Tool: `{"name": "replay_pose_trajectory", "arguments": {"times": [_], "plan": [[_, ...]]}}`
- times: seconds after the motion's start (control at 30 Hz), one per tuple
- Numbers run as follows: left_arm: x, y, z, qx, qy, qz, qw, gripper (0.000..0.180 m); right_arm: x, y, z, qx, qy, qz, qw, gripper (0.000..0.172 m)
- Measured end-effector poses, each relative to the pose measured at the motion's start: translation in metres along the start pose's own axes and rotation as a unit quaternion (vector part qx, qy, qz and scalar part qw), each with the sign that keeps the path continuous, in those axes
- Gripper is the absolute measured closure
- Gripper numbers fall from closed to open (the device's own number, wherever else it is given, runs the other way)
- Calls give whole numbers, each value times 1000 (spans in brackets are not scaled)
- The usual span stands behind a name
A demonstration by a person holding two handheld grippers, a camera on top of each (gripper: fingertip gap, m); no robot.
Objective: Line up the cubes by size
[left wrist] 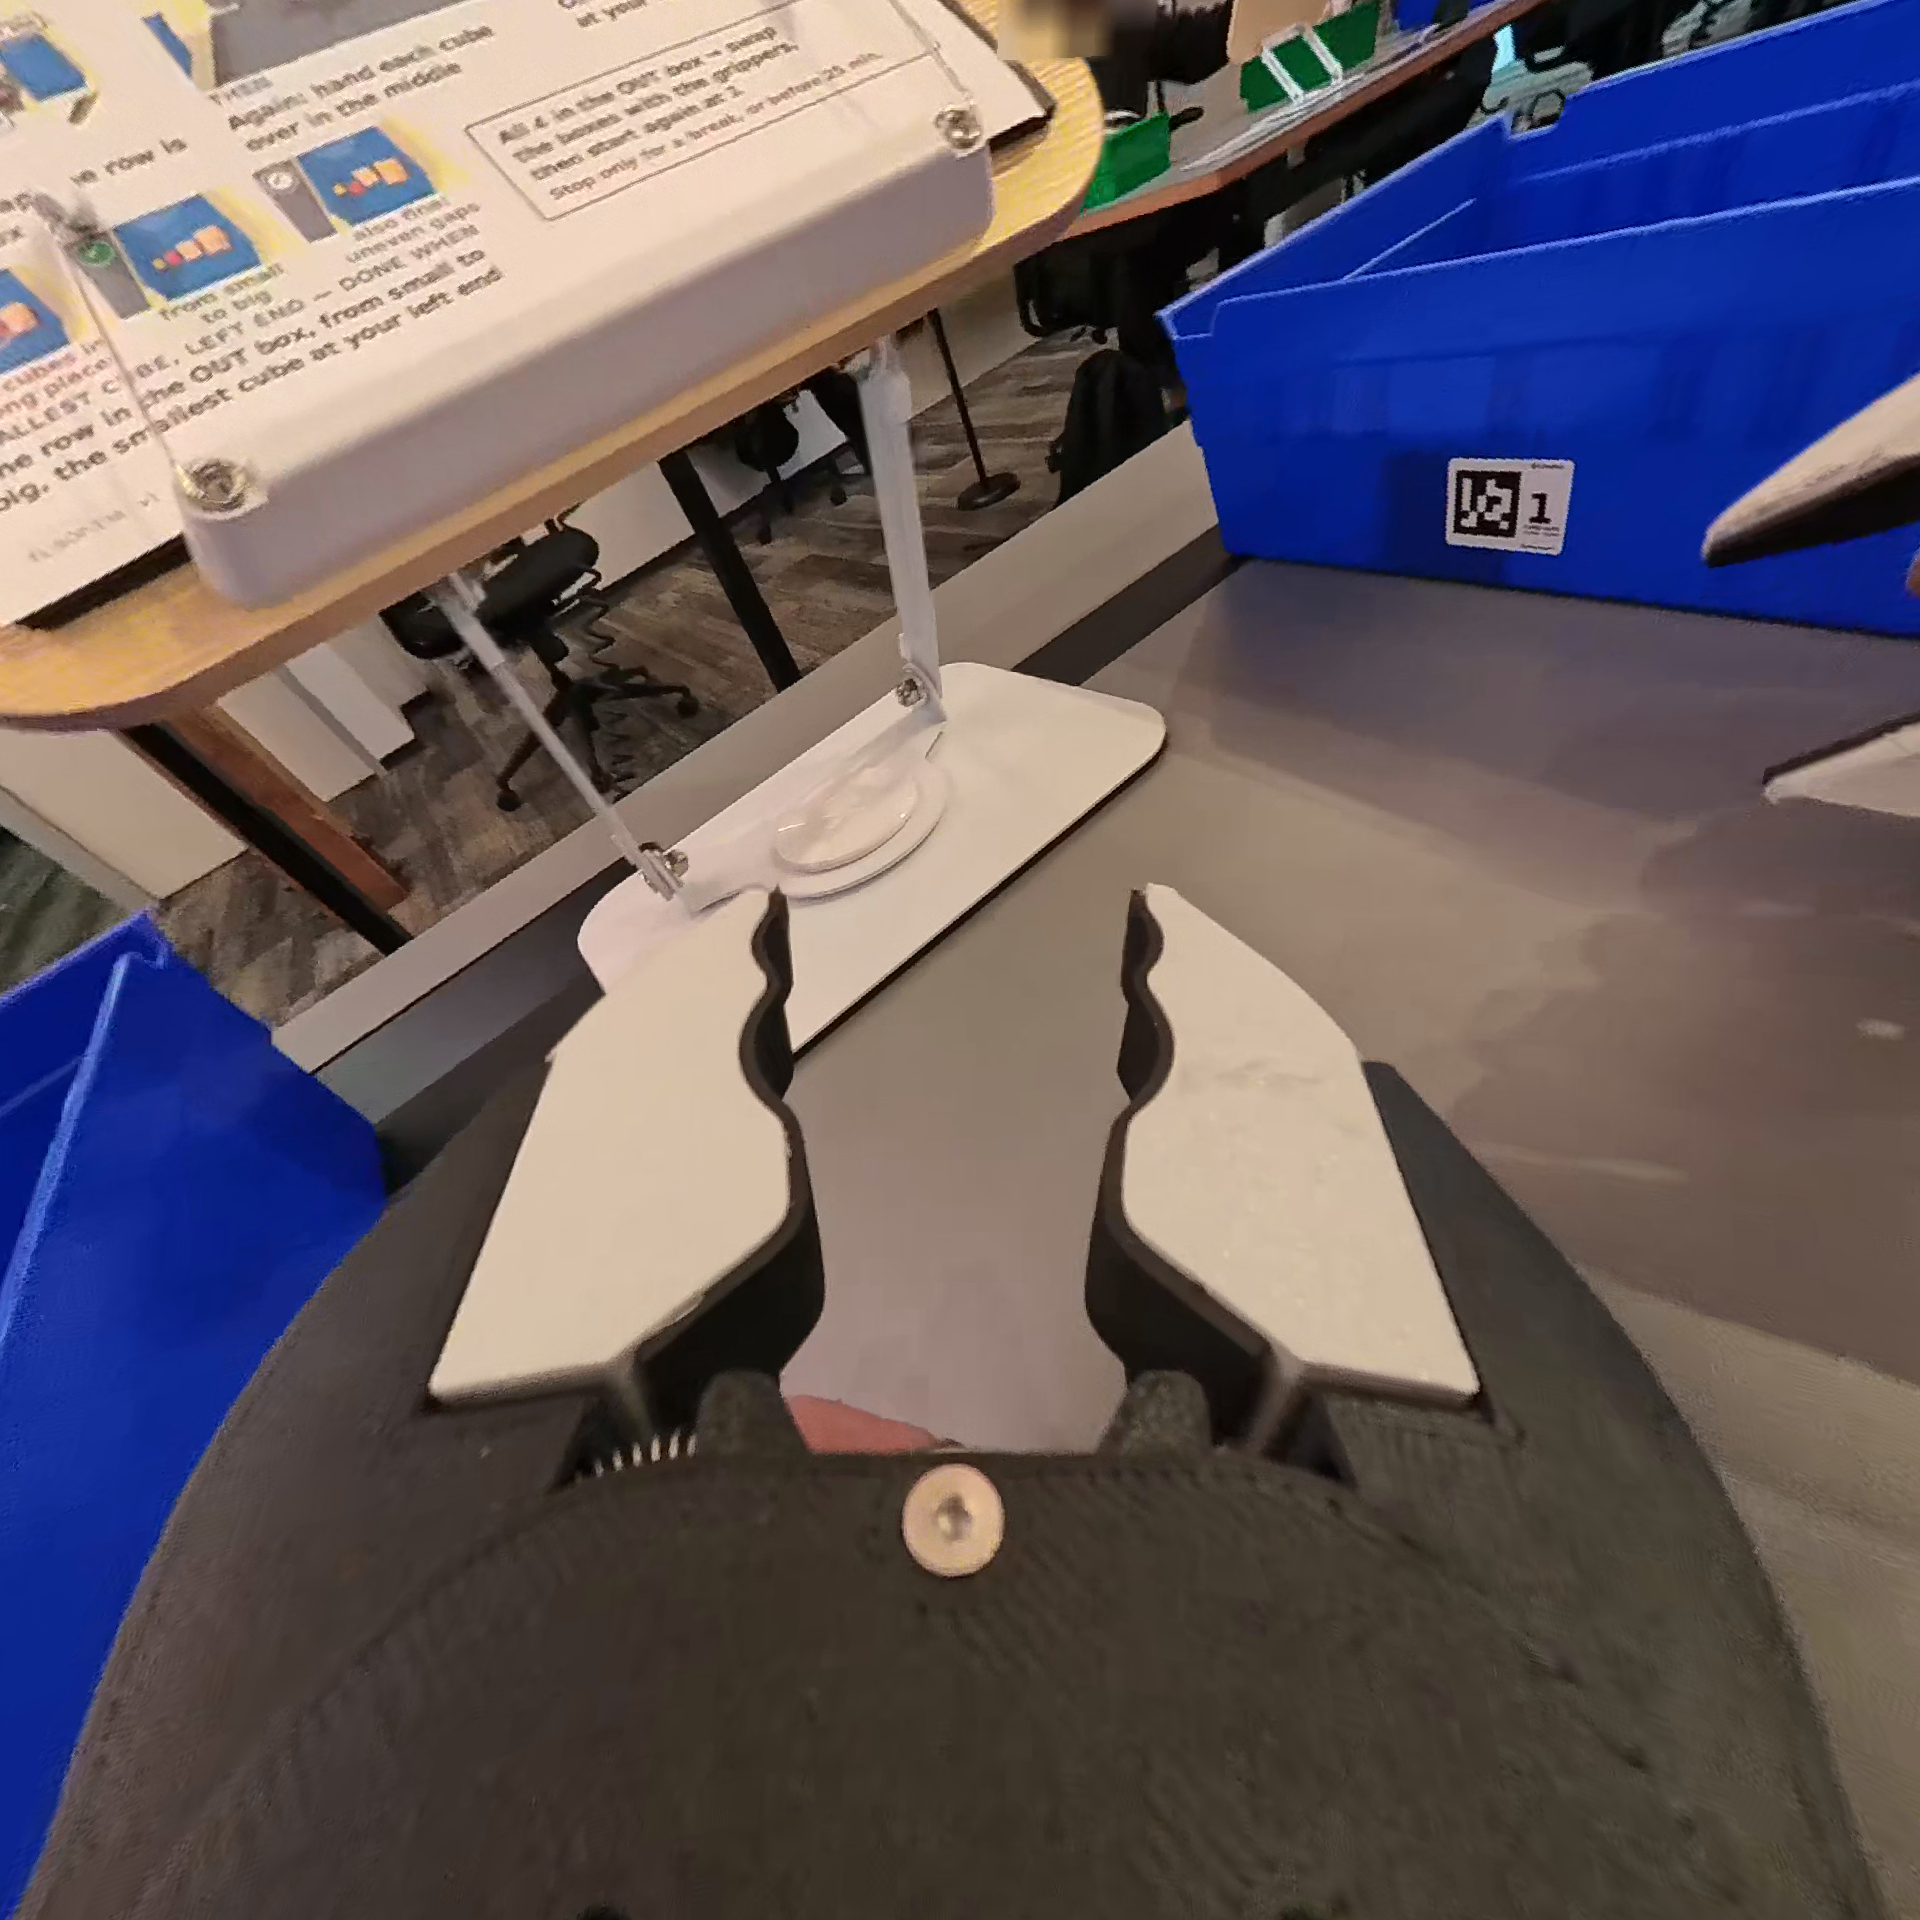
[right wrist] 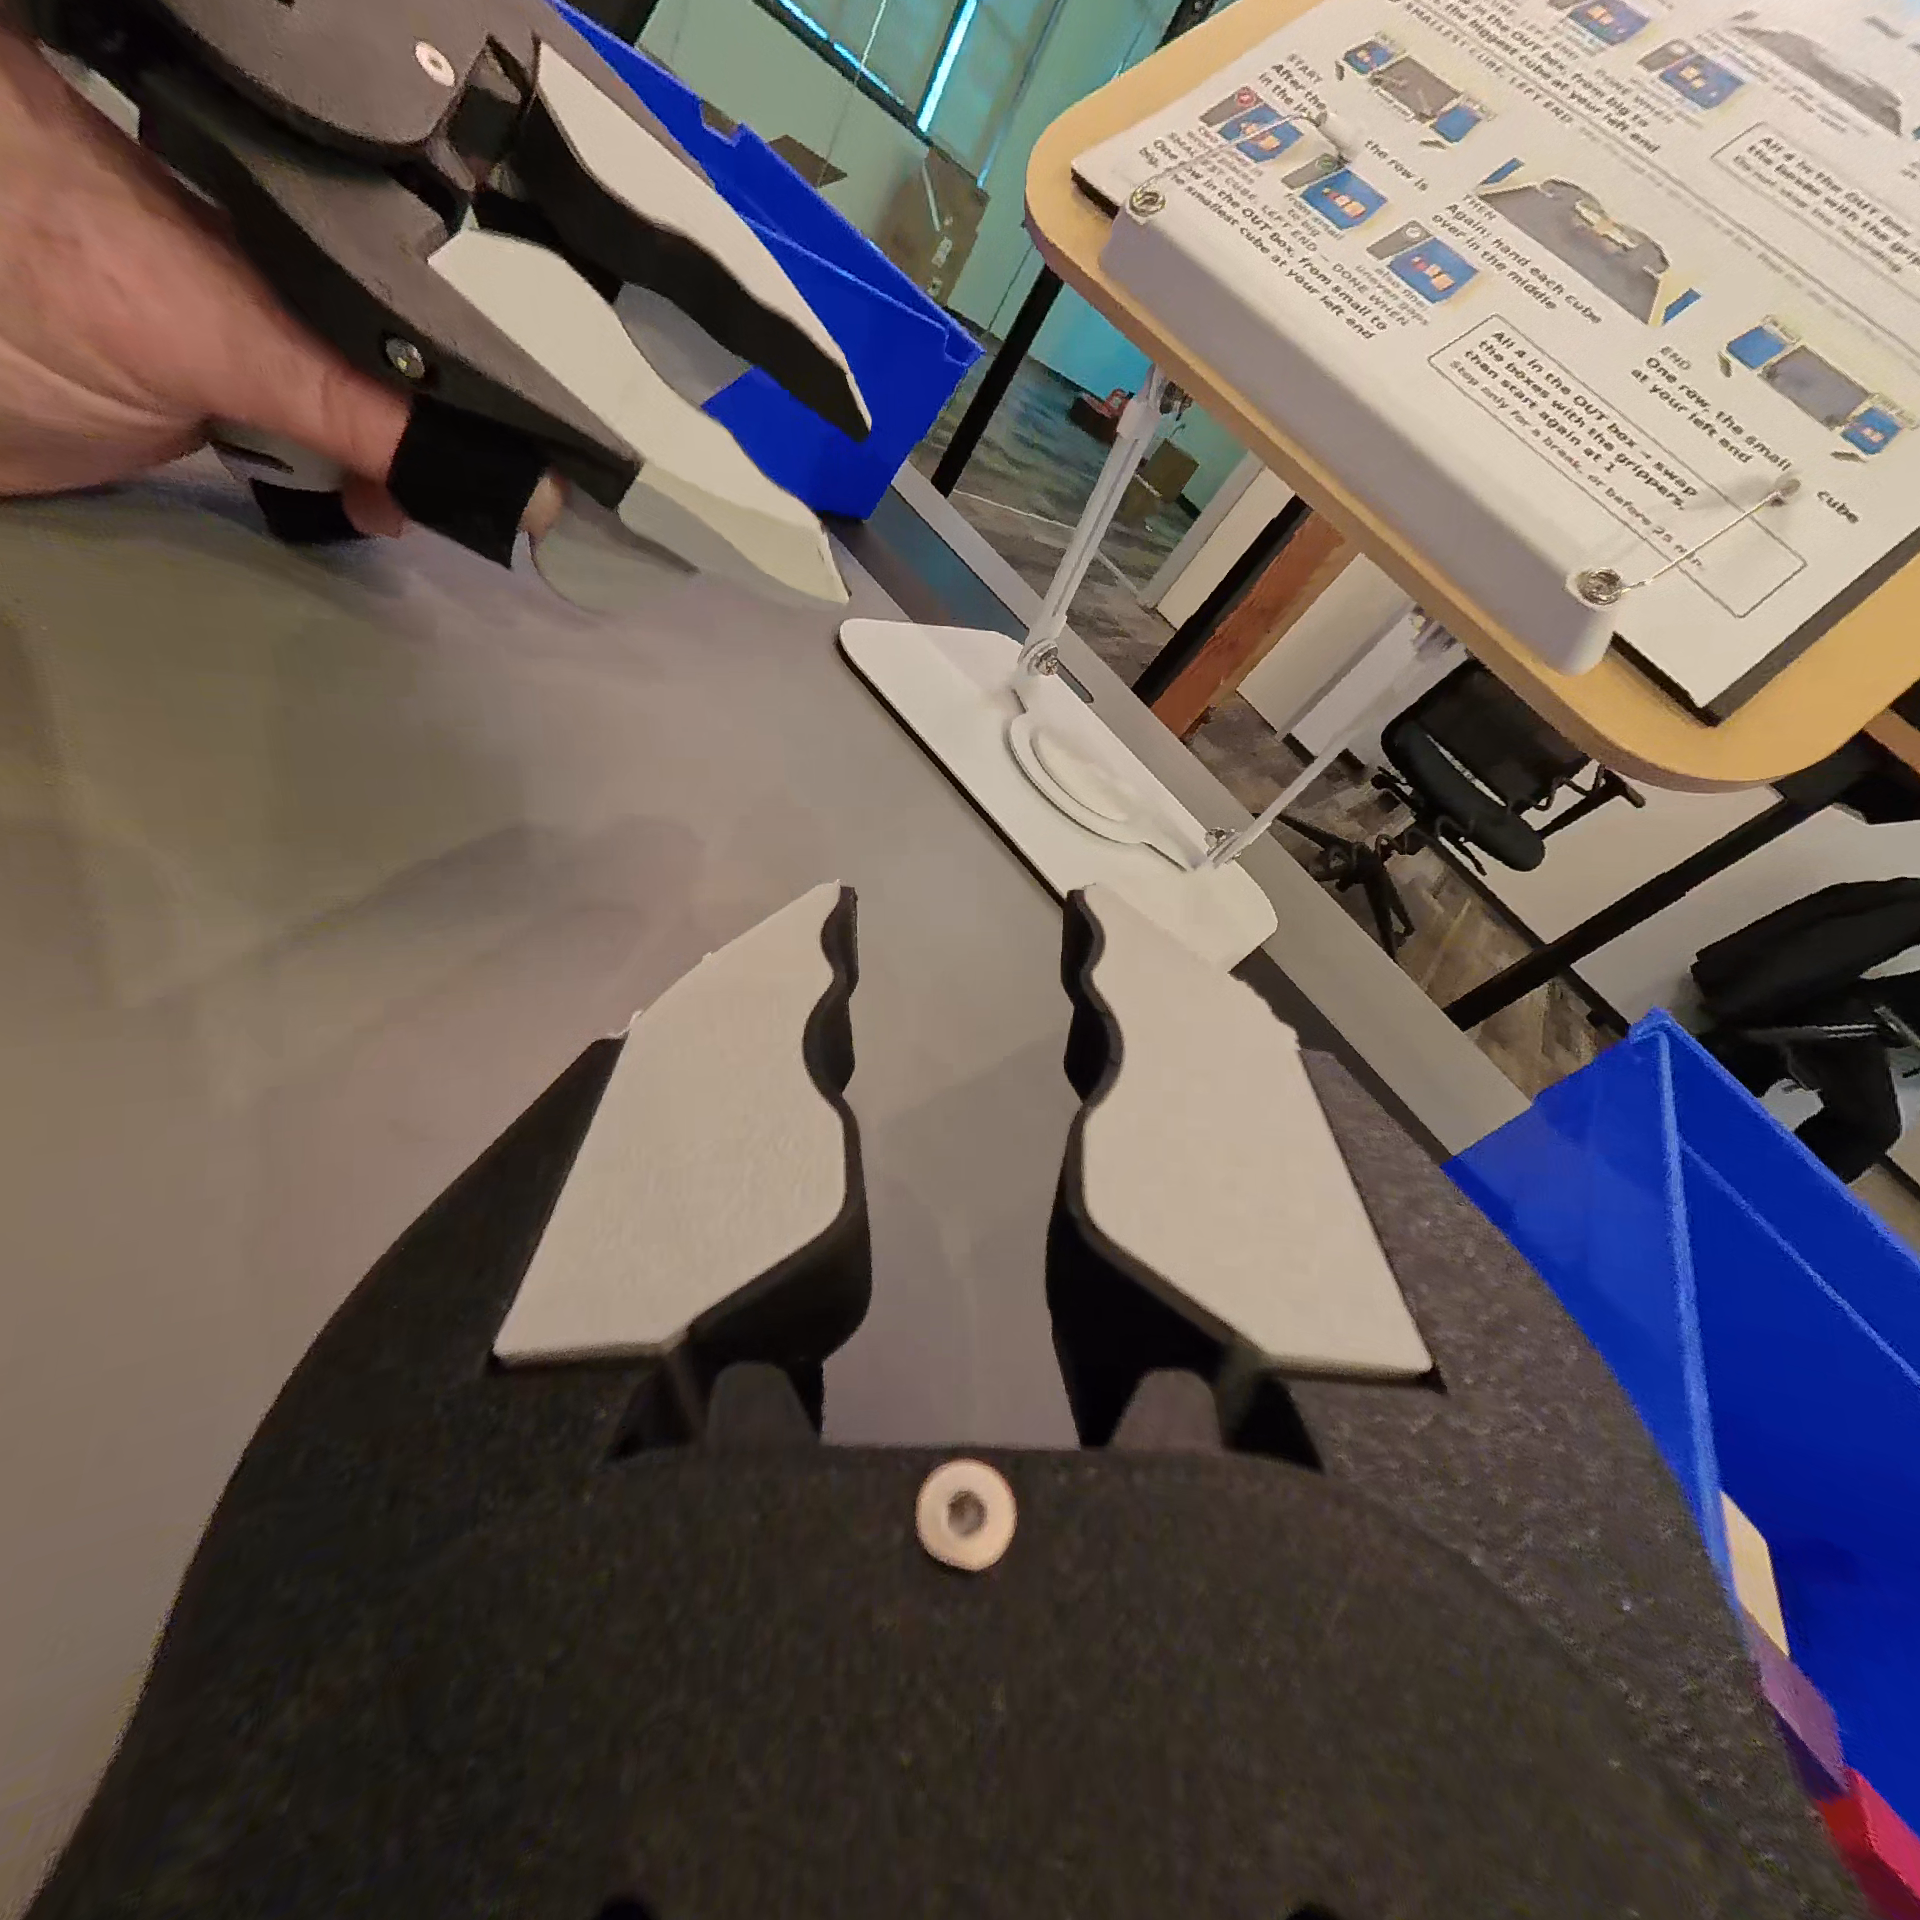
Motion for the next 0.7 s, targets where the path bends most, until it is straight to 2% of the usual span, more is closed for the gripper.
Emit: {"name": "replay_pose_trajectory", "arguments": {"times": [0.13, 0.7], "plan": [[0, 6, 3, 2, -5, 24, 1000, 121, 0, -4, -1, 4, 5, -13, 1000, 135], [-2, 13, 5, -18, -11, 45, 999, 131, 0, -15, 2, 12, -3, -54, 998, 135]]}}
Point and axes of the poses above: each gripper's, where its closed fingertips meet, z out along the fingers, x out of its top, y = z × x across the jaws, the point moved 1 cm from there along -z, back along the fingers, and after that the axes turned 14 degrees about -y, right-handed, at the moved point
